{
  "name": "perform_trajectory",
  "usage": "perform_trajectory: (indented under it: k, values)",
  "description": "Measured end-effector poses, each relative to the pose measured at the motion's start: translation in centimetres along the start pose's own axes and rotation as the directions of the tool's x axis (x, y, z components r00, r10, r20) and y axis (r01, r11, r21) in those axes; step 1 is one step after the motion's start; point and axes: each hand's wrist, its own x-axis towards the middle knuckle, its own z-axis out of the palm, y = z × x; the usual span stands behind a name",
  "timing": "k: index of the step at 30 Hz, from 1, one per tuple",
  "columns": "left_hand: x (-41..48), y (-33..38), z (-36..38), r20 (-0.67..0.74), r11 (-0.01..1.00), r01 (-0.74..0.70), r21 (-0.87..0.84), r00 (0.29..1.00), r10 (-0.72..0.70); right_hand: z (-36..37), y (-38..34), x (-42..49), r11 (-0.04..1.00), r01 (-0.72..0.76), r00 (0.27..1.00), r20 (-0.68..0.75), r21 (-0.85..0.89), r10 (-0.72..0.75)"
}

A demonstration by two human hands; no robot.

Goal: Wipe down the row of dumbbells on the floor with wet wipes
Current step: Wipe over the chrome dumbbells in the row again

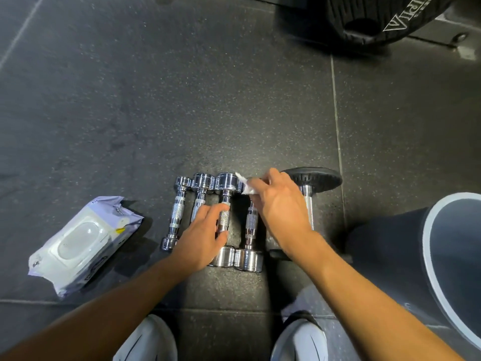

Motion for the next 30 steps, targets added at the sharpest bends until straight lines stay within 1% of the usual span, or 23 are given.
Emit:
perform_trajectory:
  k: [1, 3, 5, 7, 10, 11, 12, 13, 14, 15, 16, 17, 18, 19, 20, 21, 23, 25, 28, 29, 30]
  values:
    - [0.0, 0.0, 0.1, -0.003, 1.000, 0.003, -0.005, 1.000, -0.003, 0.5, -0.2, 0.9, 1.000, 0.022, 1.000, -0.019, -0.018, -0.022]
    - [0.0, 0.1, 0.1, -0.012, 1.000, 0.014, -0.012, 1.000, -0.014, 1.7, -0.4, 3.1, 0.997, 0.057, 0.998, -0.012, -0.043, -0.058]
    - [0.1, 0.1, 0.1, -0.013, 0.999, 0.029, -0.040, 0.999, -0.029, 2.9, -0.4, 4.1, 0.992, 0.111, 0.993, 0.034, -0.058, -0.109]
    - [0.1, 0.1, 0.0, -0.021, 0.997, 0.037, -0.066, 0.999, -0.038, 4.4, -0.6, 4.2, 0.987, 0.157, 0.983, 0.100, -0.033, -0.153]
    - [0.1, 0.1, 0.0, -0.025, 0.994, 0.064, -0.089, 0.997, -0.067, 5.8, -1.3, 2.9, 0.986, 0.166, 0.964, 0.213, -0.004, -0.161]
    - [0.2, 0.0, 0.0, -0.028, 0.992, 0.072, -0.100, 0.997, -0.076, 5.9, -1.7, 2.3, 0.980, 0.199, 0.952, 0.242, -0.011, -0.190]
    - [0.3, 0.0, 0.0, -0.032, 0.991, 0.077, -0.108, 0.996, -0.081, 6.1, -2.2, 1.5, 0.961, 0.274, 0.931, 0.258, -0.031, -0.257]
    - [0.5, 0.0, 0.0, -0.036, 0.990, 0.080, -0.117, 0.996, -0.085, 6.1, -2.5, 0.6, 0.928, 0.359, 0.901, 0.294, -0.097, -0.318]
    - [0.6, -0.1, -0.1, -0.037, 0.987, 0.094, -0.128, 0.994, -0.099, 6.6, -2.8, -0.4, 0.908, 0.396, 0.888, 0.305, -0.135, -0.343]
    - [0.8, -0.2, -0.2, -0.042, 0.984, 0.110, -0.140, 0.992, -0.117, 7.0, -3.0, -1.5, 0.928, 0.347, 0.915, 0.265, -0.134, -0.304]
    - [0.8, -0.2, -0.3, -0.046, 0.981, 0.128, -0.146, 0.990, -0.136, 6.9, -3.3, -2.5, 0.972, 0.233, 0.959, 0.171, -0.034, -0.224]
    - [0.9, -0.1, -0.5, -0.052, 0.979, 0.143, -0.146, 0.987, -0.152, 6.7, -3.5, -3.1, 0.978, 0.179, 0.970, 0.148, 0.108, -0.194]
    - [0.8, -0.1, -0.8, -0.051, 0.978, 0.156, -0.141, 0.985, -0.165, 6.8, -3.8, -3.5, 0.960, 0.144, 0.958, 0.209, 0.239, -0.196]
    - [0.8, -0.1, -0.9, -0.048, 0.977, 0.163, -0.138, 0.984, -0.171, 6.7, -4.3, -3.7, 0.939, 0.093, 0.942, 0.277, 0.332, -0.191]
    - [0.8, -0.1, -1.1, -0.047, 0.976, 0.166, -0.138, 0.984, -0.174, 6.5, -4.5, -3.5, 0.924, 0.009, 0.952, 0.278, 0.383, -0.125]
    - [0.8, -0.3, -1.1, -0.051, 0.975, 0.172, -0.140, 0.982, -0.181, 6.6, -4.4, -2.7, 0.899, -0.095, 0.965, 0.261, 0.427, -0.022]
    - [0.8, -0.4, -1.1, -0.058, 0.965, 0.202, -0.165, 0.975, -0.214, 6.7, -4.4, -1.3, 0.807, -0.282, 0.955, 0.230, 0.518, 0.186]
    - [0.8, -0.5, -1.0, -0.057, 0.943, 0.228, -0.244, 0.967, -0.248, 6.6, -4.5, 0.0, 0.698, -0.398, 0.917, 0.233, 0.595, 0.324]
    - [0.8, -0.7, -1.2, -0.046, 0.912, 0.263, -0.316, 0.955, -0.292, 6.7, -5.3, 0.6, 0.452, -0.561, 0.805, 0.327, 0.694, 0.495]
    - [0.9, -0.7, -1.3, -0.048, 0.905, 0.272, -0.328, 0.952, -0.304, 6.8, -5.9, 0.4, 0.401, -0.599, 0.768, 0.355, 0.693, 0.533]
    - [0.8, -0.7, -1.4, -0.045, 0.897, 0.279, -0.342, 0.949, -0.312, 7.1, -6.5, 0.1, 0.373, -0.632, 0.736, 0.378, 0.679, 0.562]
